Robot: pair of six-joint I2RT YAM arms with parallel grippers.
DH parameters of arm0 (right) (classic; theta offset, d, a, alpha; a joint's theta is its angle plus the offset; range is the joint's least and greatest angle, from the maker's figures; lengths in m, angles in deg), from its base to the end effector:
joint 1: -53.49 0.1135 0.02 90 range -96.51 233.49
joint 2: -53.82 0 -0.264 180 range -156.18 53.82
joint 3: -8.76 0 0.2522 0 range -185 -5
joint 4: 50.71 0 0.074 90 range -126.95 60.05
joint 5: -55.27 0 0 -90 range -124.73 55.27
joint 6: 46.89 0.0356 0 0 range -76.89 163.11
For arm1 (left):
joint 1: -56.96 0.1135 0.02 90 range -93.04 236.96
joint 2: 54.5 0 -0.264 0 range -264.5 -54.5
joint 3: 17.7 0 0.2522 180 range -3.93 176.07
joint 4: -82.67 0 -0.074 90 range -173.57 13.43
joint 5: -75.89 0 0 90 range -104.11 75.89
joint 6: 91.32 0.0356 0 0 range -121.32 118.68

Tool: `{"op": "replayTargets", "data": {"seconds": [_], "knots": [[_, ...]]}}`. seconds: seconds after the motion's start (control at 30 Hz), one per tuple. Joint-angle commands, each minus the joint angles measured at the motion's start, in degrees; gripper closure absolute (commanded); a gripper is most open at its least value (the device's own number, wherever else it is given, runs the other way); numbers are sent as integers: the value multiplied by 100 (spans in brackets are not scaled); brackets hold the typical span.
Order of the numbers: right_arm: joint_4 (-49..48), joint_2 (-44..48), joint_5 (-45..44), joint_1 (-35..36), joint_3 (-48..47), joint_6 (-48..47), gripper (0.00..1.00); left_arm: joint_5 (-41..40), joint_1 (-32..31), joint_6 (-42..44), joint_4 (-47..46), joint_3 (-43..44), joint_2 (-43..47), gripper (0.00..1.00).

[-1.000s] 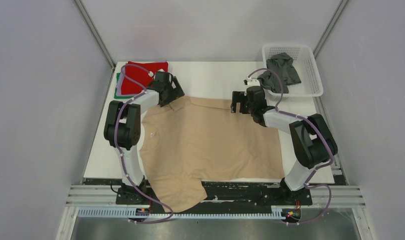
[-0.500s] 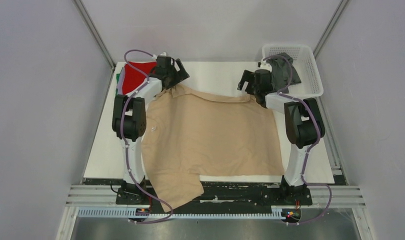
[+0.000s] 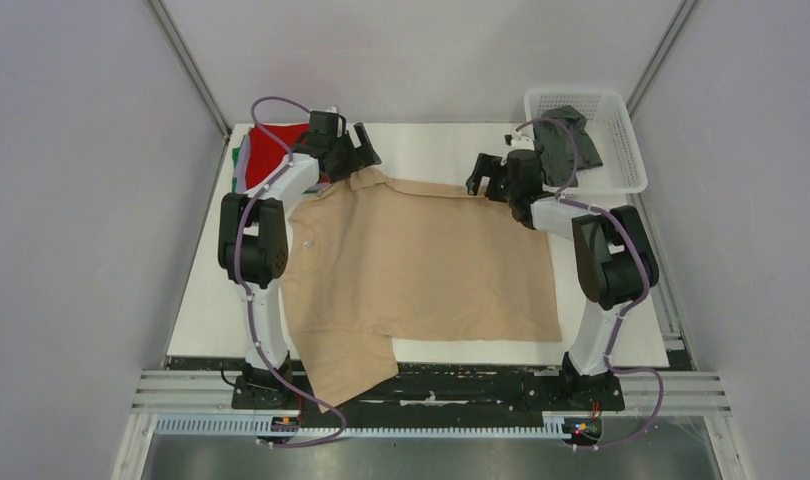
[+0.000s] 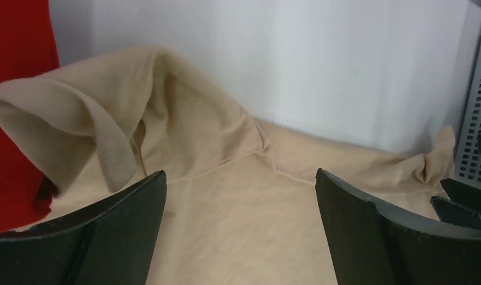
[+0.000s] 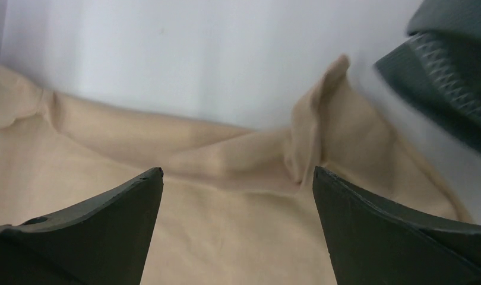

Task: Fold and stack the t-shirts
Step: Flatten out the tshirt

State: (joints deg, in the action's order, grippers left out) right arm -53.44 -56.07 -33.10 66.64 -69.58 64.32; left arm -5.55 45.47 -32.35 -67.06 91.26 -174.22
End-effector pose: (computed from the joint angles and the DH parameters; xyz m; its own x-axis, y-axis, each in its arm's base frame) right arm 0.4095 0.0967 0.1770 -0.5287 0.2479 -0.8118 -0.0648 0.9418 0.3298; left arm 0.4703 -0.1010 0.2240 -0.7095 -0.3759 -0.5960 -0.0685 0.8786 -0.4726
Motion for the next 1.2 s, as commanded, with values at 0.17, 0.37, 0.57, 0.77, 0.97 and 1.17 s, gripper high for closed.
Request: {"op": "replayTargets", "data": {"seconds": [0.17,0.37,0.57,0.77,0.97,1.17], "knots": [[6,1563,-330,582,1261,-658,2,-294,-105,358,432,-454,755,0],[-339,1792,116,784,2158,-628,2,-735,-126,-89,-542,-1274,744,0],[-391,1801,121,803,2512,-663,2,-838,-136,-222,-1279,-1125,273,0],[-348,1674,26,796,2516,-705,2,-830,-135,-337,-1310,-622,-295,0],[-329,1650,-78,795,2520,-752,2,-886,-135,-366,-1320,-439,-516,0],[-286,1648,-261,795,2520,-809,2,-289,-135,-644,-2094,-492,-443,0]]}}
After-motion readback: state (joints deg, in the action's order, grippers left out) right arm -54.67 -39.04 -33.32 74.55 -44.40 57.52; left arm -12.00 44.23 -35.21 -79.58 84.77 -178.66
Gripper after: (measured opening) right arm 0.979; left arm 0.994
